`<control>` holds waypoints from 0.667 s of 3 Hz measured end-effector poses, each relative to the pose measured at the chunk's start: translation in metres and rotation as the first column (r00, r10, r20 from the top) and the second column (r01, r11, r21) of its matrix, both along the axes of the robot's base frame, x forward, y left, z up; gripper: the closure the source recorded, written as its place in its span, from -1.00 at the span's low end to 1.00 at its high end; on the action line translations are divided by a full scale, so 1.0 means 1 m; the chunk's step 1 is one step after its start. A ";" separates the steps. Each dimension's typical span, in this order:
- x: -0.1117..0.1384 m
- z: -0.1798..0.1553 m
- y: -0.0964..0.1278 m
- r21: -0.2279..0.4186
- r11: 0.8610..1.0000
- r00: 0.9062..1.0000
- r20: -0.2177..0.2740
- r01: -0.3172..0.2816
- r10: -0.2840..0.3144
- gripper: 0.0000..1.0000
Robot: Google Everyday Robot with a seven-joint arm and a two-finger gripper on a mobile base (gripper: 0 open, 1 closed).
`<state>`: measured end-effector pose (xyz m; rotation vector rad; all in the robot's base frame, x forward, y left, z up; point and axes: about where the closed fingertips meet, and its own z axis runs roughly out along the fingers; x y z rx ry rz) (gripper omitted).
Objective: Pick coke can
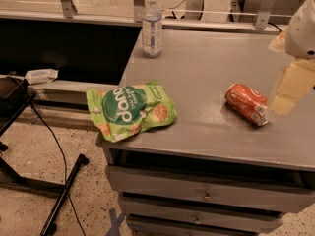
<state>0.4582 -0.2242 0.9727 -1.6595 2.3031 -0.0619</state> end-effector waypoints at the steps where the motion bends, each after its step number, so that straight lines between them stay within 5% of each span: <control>1: 0.039 -0.021 -0.014 -0.018 0.991 0.990 -0.060 0.131 -0.131 -1.00; 2: 0.071 -0.055 -0.031 -0.069 0.933 0.931 -0.071 0.354 -0.359 -1.00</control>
Offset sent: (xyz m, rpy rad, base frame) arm 0.0910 -0.0434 -0.0940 -0.0973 0.1436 -0.5726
